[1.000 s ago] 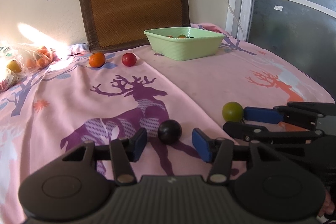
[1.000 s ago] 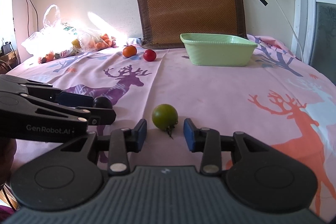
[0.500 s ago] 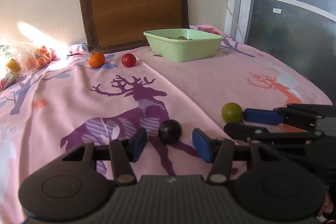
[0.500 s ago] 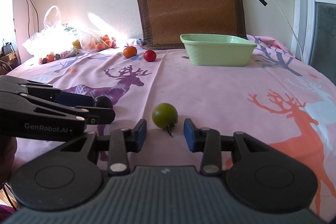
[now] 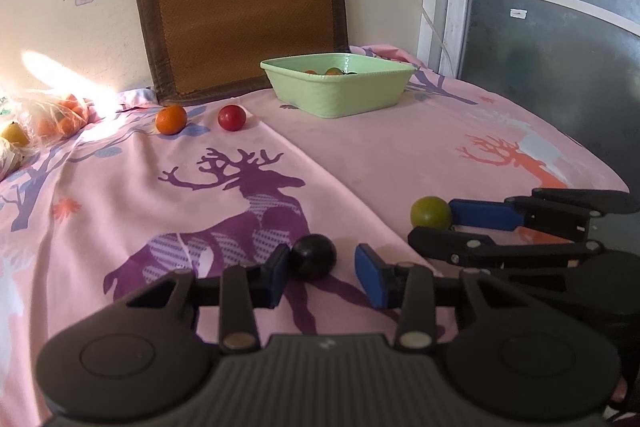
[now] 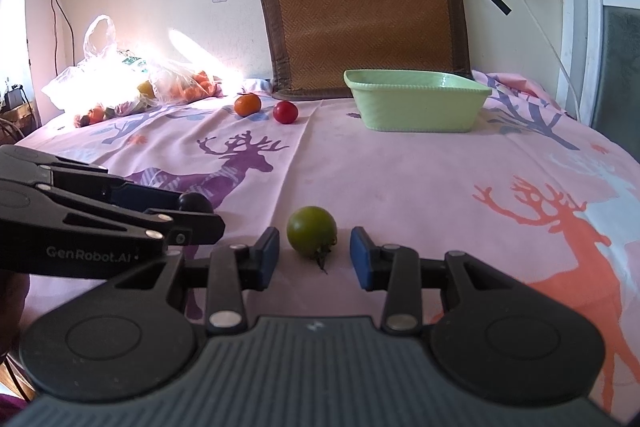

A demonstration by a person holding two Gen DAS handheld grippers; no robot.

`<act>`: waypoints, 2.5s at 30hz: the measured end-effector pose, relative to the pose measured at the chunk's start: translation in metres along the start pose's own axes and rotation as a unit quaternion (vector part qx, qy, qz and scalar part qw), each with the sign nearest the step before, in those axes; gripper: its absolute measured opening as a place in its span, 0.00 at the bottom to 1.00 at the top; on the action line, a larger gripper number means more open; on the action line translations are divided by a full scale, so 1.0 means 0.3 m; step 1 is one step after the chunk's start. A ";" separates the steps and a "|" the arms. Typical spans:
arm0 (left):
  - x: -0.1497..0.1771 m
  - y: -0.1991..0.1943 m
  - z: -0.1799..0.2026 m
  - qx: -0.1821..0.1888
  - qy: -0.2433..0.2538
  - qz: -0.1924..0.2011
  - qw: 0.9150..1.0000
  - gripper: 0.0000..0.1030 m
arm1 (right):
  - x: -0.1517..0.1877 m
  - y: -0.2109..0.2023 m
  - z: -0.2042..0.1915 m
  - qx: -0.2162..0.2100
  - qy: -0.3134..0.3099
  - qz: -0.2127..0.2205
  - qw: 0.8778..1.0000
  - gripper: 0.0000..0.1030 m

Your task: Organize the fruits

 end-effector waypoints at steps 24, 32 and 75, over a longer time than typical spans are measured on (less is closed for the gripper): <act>-0.645 0.421 0.041 0.098 -0.042 0.007 0.994 0.26 | -0.408 0.289 0.373 0.023 0.048 0.054 0.997 0.29; -0.661 0.673 0.008 0.107 -0.093 -0.054 0.988 0.26 | -0.410 0.472 0.489 0.051 0.053 0.023 0.997 0.30; -0.205 0.170 -0.616 -0.137 -0.136 0.015 0.981 0.48 | -0.240 0.313 -0.029 -0.032 0.070 0.007 0.997 0.44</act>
Point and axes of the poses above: each gripper's, at about its wrist camera, not at the fingertips, and y roughly the way its jaws point, z to its right, x to its underside, the point moved 9 cm from there along y, roughly the way its jaws point, and after that the axes turned 1 degree about x, right-handed, at the moved point
